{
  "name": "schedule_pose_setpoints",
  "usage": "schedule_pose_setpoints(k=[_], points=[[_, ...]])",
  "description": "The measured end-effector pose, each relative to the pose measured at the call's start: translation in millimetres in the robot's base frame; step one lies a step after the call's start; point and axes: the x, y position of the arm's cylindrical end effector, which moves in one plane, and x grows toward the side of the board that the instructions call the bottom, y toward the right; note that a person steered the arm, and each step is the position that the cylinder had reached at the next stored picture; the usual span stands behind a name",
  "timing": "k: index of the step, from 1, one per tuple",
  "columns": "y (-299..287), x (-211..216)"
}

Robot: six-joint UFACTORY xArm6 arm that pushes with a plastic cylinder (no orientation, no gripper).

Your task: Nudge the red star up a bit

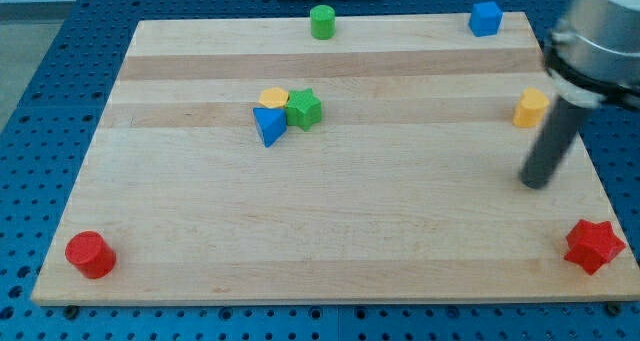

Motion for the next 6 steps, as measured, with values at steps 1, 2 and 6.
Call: schedule_pose_setpoints(k=[1,2,6], points=[[60,27],[100,42],[-30,64]])
